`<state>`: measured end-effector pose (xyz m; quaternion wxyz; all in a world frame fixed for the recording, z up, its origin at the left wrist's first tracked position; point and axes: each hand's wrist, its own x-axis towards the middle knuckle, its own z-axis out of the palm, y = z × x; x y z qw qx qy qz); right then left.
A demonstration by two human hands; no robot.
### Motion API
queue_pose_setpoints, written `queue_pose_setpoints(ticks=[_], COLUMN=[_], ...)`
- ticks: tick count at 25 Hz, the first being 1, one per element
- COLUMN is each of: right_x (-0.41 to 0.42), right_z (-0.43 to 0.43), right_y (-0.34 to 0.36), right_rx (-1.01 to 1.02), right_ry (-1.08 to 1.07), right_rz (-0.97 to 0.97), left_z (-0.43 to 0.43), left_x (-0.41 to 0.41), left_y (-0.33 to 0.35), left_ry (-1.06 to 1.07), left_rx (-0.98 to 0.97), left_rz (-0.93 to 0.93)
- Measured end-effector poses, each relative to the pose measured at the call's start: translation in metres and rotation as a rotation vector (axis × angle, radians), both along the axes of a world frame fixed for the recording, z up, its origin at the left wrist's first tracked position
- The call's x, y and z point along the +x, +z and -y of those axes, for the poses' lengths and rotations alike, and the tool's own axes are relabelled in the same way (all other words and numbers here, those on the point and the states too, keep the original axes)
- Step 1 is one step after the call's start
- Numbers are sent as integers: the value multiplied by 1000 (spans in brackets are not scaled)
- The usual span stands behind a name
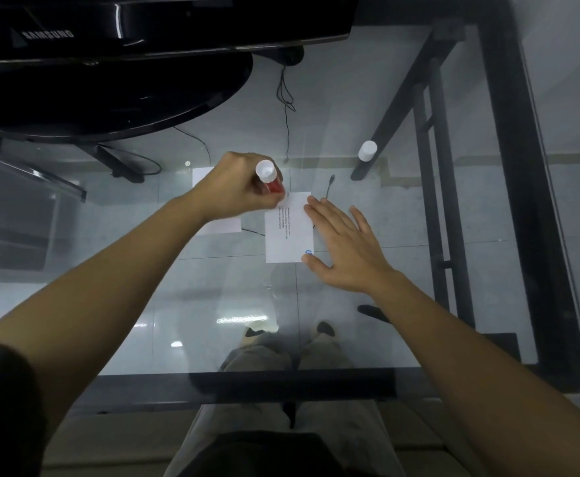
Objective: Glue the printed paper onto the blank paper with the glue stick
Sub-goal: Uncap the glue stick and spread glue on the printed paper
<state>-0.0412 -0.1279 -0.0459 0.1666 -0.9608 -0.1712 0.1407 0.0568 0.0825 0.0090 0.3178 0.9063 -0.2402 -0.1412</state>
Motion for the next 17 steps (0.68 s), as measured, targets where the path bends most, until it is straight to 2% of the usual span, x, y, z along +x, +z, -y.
queue_pose_setpoints(ticks=[3, 5, 9, 12, 17], right_x=[0, 0, 0, 0, 0], right_z=[1, 0, 0, 0, 0], right_y=[2, 4, 5, 4, 4], right_rx=[9, 12, 13, 12, 31], right_ry=[-6, -8, -14, -10, -18], right_rz=[-2, -1, -13, -6, -9], left_z=[-1, -4, -1, 3, 6], left_x=[-11, -31, -60, -48, -2], left_y=[2, 2, -4, -5, -4], left_ry=[36, -25, -150, -184, -38], left_rx=[-64, -106, -73, -63, -28], left_rz=[-13, -31, -44, -53, 12])
